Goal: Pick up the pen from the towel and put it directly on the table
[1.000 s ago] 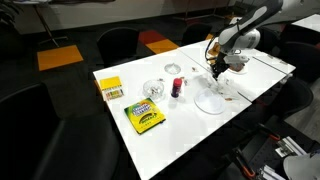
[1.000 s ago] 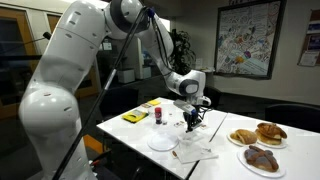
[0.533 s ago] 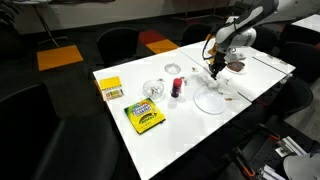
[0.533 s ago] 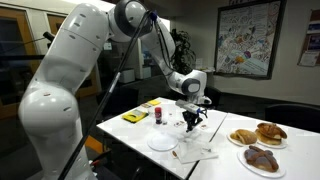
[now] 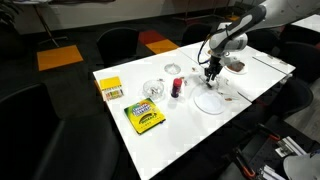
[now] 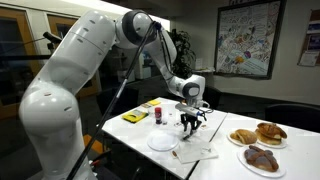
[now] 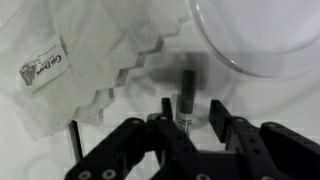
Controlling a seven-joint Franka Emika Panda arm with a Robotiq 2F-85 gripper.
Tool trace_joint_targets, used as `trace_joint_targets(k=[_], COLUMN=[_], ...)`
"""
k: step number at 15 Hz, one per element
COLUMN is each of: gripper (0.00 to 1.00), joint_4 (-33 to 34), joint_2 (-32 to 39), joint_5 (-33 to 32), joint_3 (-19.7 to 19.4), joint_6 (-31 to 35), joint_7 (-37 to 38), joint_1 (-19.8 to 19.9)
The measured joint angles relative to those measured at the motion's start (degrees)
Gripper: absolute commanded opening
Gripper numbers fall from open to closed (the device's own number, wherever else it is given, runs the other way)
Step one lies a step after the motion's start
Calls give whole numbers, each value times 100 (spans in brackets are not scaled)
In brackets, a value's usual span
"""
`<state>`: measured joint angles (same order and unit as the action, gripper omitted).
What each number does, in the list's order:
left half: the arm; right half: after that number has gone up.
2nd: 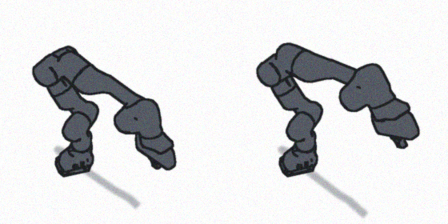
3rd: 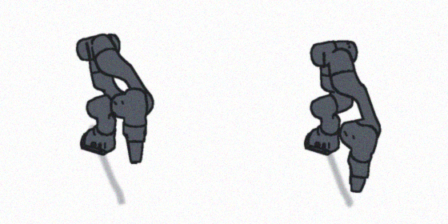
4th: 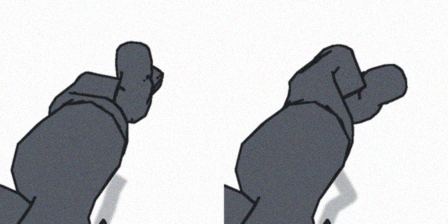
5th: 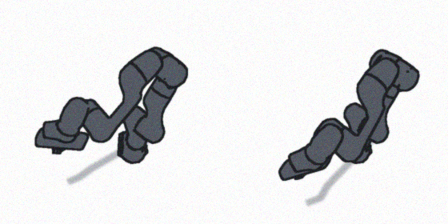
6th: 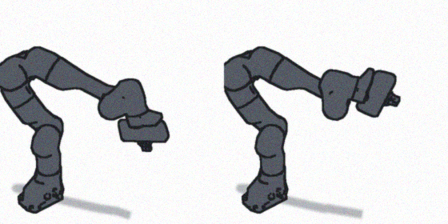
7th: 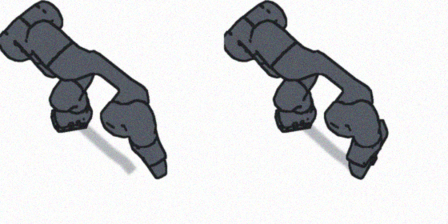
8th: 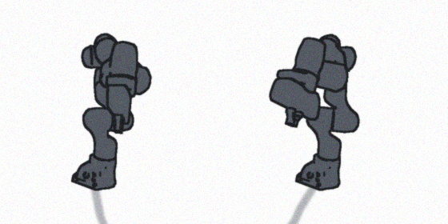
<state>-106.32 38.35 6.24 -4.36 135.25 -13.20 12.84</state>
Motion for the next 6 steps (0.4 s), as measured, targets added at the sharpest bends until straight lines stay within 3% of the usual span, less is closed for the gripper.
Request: trace_joint_targets(k=[3, 6], gripper=[97, 100], joint_4=[-37, -309], joint_2=[-52, -439], joint_5=[-20, -20], joint_3=[12, 12], joint_6=[-14, 56], joint_7=[53, 315], joint_1=[-41, -76])
